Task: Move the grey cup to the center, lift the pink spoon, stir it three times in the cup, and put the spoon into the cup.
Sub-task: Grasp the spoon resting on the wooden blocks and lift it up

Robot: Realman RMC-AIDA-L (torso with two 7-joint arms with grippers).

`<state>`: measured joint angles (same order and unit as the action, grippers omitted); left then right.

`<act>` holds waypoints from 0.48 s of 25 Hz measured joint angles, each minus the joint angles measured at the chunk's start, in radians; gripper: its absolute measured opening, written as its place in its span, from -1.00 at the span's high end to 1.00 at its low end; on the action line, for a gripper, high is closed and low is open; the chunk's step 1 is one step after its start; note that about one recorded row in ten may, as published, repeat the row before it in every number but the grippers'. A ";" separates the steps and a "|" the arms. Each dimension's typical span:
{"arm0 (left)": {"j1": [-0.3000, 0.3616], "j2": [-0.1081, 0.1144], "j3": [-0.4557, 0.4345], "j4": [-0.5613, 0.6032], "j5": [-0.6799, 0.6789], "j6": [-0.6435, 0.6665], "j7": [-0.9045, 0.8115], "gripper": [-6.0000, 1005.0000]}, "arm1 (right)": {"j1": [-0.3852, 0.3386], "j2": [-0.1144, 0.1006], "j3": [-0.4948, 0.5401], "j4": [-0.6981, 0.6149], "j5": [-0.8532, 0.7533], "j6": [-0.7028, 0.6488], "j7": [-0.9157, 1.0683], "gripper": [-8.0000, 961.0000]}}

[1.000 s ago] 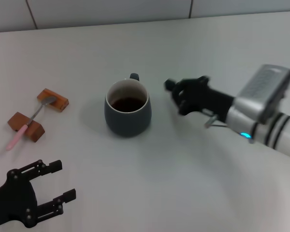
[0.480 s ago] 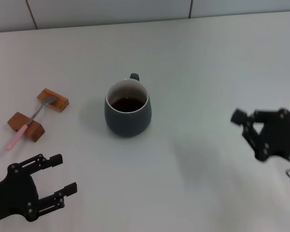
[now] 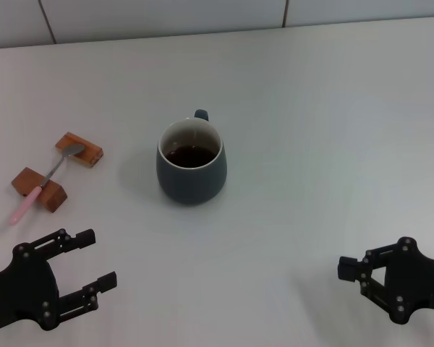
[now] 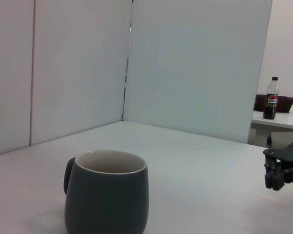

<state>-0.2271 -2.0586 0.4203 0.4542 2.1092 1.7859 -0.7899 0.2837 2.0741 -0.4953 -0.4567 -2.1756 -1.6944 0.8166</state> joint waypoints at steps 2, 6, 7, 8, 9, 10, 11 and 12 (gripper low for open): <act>0.000 0.000 0.000 0.000 0.000 0.000 0.000 -0.39 | -0.001 0.000 -0.001 0.000 -0.002 0.004 0.000 0.87; 0.000 0.000 0.000 0.000 0.000 0.001 -0.003 -0.38 | -0.002 0.001 -0.001 0.004 -0.005 0.007 -0.002 0.79; 0.001 0.000 0.000 0.000 0.000 0.001 -0.003 -0.38 | -0.003 0.002 -0.001 0.004 -0.005 0.008 0.001 0.76; 0.001 0.000 0.000 0.000 0.000 0.001 -0.003 -0.38 | -0.003 0.002 -0.001 0.004 -0.005 0.008 0.001 0.69; 0.001 0.000 0.000 0.000 0.000 0.001 -0.005 -0.38 | -0.005 0.004 0.000 0.004 -0.006 0.015 0.001 0.62; 0.001 0.000 0.000 0.000 0.000 0.001 -0.005 -0.38 | -0.005 0.004 0.000 0.004 -0.006 0.015 0.001 0.55; 0.001 0.001 0.000 0.000 0.000 0.001 -0.005 -0.38 | -0.006 0.005 -0.001 0.005 -0.006 0.018 0.001 0.48; 0.001 0.001 0.000 0.000 0.000 0.001 -0.005 -0.38 | -0.006 0.005 -0.001 0.005 -0.006 0.018 0.001 0.40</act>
<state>-0.2261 -2.0579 0.4203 0.4540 2.1092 1.7871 -0.7951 0.2774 2.0793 -0.4960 -0.4521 -2.1817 -1.6762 0.8173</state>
